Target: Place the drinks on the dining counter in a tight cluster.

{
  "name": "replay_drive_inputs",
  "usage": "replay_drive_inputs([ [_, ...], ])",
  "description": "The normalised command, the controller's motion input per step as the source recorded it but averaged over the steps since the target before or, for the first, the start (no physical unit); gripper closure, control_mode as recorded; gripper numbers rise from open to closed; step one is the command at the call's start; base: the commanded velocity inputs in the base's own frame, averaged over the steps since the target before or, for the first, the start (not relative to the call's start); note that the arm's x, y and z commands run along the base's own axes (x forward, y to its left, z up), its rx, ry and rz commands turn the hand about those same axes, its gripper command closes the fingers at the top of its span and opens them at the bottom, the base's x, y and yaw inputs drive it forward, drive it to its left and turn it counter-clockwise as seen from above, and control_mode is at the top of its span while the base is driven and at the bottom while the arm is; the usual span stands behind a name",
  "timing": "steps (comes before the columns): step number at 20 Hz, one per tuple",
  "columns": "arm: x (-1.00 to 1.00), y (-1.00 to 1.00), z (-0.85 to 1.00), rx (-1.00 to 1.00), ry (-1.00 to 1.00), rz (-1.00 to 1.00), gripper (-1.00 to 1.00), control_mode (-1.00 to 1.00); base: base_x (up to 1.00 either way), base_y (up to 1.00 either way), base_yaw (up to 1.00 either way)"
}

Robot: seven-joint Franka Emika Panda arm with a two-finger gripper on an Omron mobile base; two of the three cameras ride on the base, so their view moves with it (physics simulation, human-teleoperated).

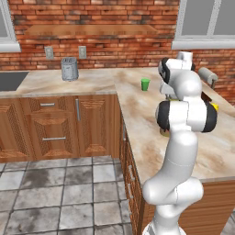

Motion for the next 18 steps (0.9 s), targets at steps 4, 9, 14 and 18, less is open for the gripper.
replay_drive_inputs([
  [4, 0.0, 0.0, 0.25, -0.02, 0.0, -0.03, -1.0, -1.0, 0.0, 0.0, 0.0],
  [9, -0.15, 0.0, 0.36, -0.01, 0.0, -0.02, -1.0, -1.0, 0.0, 0.0, 0.0],
  [14, -0.59, 0.1, 0.25, 0.0, -0.04, 0.0, -1.0, -1.0, 0.0, 0.0, 0.0],
  [18, -0.78, 0.06, 0.28, 0.0, -0.08, 0.0, -1.0, -1.0, 0.0, 0.0, 0.0],
])
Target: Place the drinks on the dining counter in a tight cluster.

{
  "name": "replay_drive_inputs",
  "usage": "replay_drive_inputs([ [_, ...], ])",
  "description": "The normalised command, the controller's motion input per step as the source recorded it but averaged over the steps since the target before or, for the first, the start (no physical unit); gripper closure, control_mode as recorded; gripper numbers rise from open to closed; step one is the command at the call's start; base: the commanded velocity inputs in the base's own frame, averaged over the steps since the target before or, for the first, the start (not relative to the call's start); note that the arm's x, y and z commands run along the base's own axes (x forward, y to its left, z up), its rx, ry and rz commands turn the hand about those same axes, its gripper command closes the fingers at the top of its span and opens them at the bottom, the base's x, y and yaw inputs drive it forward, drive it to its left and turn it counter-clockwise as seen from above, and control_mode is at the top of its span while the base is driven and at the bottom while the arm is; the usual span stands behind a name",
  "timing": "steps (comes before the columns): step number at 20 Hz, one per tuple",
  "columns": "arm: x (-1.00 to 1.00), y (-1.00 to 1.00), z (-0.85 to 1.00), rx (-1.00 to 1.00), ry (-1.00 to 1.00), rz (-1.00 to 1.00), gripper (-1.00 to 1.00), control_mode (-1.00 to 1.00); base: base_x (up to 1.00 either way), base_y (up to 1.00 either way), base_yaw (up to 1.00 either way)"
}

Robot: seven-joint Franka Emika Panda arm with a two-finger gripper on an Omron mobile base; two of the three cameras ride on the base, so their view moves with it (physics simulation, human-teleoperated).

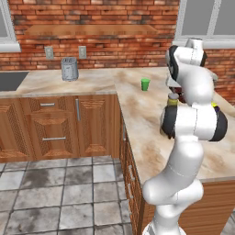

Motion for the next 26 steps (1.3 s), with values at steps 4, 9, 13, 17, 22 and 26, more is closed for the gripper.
replay_drive_inputs([
  [4, -1.0, 0.06, 0.12, 0.0, -0.14, 0.0, -1.0, -1.0, 0.0, 0.0, 0.0],
  [9, -1.0, 0.31, 0.0, 0.0, -0.11, 0.0, -1.0, -1.0, 0.0, 0.0, 0.0],
  [13, -1.0, 0.6, 0.0, 0.0, -0.06, 0.0, -1.0, -1.0, 0.0, 0.0, 0.0],
  [17, -1.0, 0.81, 0.01, 0.0, -0.04, 0.0, -1.0, -1.0, 0.0, 0.0, 0.0],
  [22, -1.0, 0.39, 0.24, 0.0, 0.0, 0.0, -1.0, -1.0, 0.0, 0.0, 0.0],
  [26, -0.92, 0.17, 0.5, 0.0, 0.01, 0.0, -1.0, -1.0, 0.0, 0.0, 0.0],
])
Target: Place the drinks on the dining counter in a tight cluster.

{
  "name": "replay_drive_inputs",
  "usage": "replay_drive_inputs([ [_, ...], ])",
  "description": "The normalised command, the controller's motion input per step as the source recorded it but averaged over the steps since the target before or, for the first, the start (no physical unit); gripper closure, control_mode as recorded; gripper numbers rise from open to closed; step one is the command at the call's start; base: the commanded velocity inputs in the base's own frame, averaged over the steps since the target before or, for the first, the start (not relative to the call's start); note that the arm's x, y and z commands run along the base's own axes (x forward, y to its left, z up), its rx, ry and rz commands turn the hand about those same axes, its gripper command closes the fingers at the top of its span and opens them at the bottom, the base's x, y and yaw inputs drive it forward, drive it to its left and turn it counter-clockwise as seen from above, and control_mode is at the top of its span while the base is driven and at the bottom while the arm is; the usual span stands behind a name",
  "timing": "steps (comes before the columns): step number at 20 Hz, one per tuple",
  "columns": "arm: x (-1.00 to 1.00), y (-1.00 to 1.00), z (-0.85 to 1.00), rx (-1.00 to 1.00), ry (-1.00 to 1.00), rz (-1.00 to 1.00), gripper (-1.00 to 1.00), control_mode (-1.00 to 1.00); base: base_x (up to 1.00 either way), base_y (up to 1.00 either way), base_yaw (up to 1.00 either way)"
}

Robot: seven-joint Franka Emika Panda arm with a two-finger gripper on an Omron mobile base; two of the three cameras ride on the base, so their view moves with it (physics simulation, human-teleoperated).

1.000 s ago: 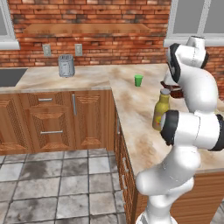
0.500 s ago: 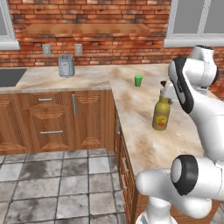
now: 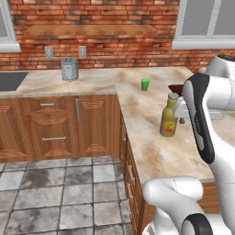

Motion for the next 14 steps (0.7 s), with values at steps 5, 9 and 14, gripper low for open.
replay_drive_inputs([
  [5, -0.09, 0.03, 0.09, 0.0, 0.0, 0.0, -1.0, -1.0, 0.0, 0.0, 0.0],
  [9, 0.0, 0.0, 0.0, 0.0, 0.0, 0.0, -1.0, -1.0, 0.0, 0.0, 0.0],
  [14, -0.16, 0.0, 0.0, 0.0, 0.0, -0.06, -1.0, 1.0, -0.35, -0.02, -0.21],
])
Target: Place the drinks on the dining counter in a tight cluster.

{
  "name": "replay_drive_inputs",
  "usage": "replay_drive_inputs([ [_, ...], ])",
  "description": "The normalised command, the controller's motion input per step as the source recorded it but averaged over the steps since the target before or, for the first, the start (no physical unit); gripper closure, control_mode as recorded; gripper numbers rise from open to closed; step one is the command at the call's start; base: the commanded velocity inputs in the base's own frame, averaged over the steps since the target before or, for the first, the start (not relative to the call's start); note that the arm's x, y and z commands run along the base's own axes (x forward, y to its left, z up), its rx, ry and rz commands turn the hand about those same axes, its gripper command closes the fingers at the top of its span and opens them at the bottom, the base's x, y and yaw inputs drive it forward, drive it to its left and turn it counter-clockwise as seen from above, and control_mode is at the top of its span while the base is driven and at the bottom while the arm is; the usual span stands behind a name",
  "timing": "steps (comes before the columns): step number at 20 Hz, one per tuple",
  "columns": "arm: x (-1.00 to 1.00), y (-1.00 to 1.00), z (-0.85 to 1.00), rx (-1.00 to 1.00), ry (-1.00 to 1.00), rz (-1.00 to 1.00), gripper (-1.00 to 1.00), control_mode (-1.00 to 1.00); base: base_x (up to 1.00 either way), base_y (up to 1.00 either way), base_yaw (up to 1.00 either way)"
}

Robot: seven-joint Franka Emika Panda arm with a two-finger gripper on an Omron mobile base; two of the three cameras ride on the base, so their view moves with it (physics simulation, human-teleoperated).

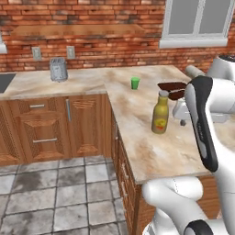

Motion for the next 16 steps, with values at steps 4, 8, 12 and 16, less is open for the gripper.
replay_drive_inputs([
  [4, 0.0, 0.0, 0.0, 0.0, 0.0, 0.0, -1.0, 1.0, -0.64, 0.0, -0.73],
  [8, 0.0, 0.0, 0.0, 0.0, 0.0, 0.0, -1.0, 1.0, -0.49, 0.0, -0.75],
  [12, 0.0, 0.0, 0.0, 0.0, 0.0, 0.0, -1.0, 1.0, -0.29, -0.18, -0.71],
  [16, 0.0, 0.0, 0.0, 0.0, 0.0, 0.0, -1.0, 1.0, -0.02, -0.43, -0.78],
])
